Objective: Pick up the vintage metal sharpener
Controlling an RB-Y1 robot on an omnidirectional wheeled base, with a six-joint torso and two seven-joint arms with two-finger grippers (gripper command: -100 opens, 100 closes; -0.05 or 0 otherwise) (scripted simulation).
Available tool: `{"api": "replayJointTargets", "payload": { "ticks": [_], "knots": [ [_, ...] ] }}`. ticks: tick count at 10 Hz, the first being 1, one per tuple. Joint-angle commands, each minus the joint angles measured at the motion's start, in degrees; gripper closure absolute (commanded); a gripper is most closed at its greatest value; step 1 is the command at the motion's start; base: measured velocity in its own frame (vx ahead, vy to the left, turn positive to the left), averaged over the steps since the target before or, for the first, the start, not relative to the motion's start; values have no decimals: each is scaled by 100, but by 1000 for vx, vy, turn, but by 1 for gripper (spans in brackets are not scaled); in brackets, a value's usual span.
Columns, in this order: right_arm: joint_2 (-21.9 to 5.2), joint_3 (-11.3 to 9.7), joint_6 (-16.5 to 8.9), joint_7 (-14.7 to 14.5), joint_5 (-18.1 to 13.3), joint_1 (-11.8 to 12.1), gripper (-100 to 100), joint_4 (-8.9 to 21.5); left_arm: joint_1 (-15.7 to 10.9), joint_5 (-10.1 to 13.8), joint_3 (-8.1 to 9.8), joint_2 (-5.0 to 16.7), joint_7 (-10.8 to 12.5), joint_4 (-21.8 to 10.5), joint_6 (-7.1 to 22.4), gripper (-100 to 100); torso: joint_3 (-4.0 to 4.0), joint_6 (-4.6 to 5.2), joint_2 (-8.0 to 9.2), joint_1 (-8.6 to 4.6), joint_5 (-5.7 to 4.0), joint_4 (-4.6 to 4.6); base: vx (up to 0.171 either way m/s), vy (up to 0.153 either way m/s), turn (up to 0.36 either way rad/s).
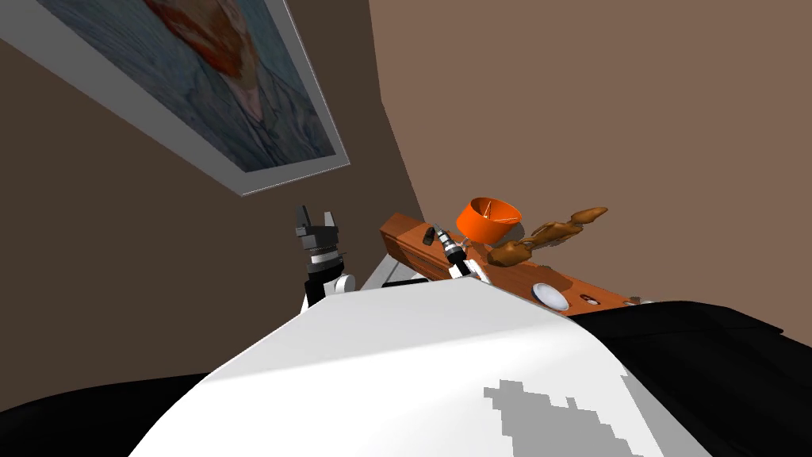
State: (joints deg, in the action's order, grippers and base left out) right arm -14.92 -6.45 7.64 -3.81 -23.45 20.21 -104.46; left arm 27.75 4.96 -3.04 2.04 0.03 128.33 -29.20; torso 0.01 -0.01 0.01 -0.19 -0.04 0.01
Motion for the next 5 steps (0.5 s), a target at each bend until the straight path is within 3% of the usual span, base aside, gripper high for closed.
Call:
{"api": "replayJointTargets", "payload": {
  "ticks": [1,2,3,4,5],
  "knots": [
    [-47,-50,-179,-40,-205,-130,-100,279,0,0,0,0,0,0,0,0,0,0,0,0,0,0,-19,-43,107],
    [-153,-127,-390,-109,-420,-243,-100,459,1,0,0,0,0,0,0,0,-1,4,-1,0,0,0,-18,-49,172],
    [-153,-127,-405,-109,-510,-243,-100,616,0,0,0,0,0,0,0,0,-1,1,-2,-3,0,0,-18,-40,104],
    [-256,-211,-635,-183,-731,-354,-100,762,1,0,1,0,0,0,0,0,-1,5,-1,0,0,-1,-18,-37,186],
    [-256,-211,-635,-183,-822,-354,-100,880,0,0,0,0,0,0,0,0,-1,1,-1,1,0,0,-16,-37,99]
  ]
}}
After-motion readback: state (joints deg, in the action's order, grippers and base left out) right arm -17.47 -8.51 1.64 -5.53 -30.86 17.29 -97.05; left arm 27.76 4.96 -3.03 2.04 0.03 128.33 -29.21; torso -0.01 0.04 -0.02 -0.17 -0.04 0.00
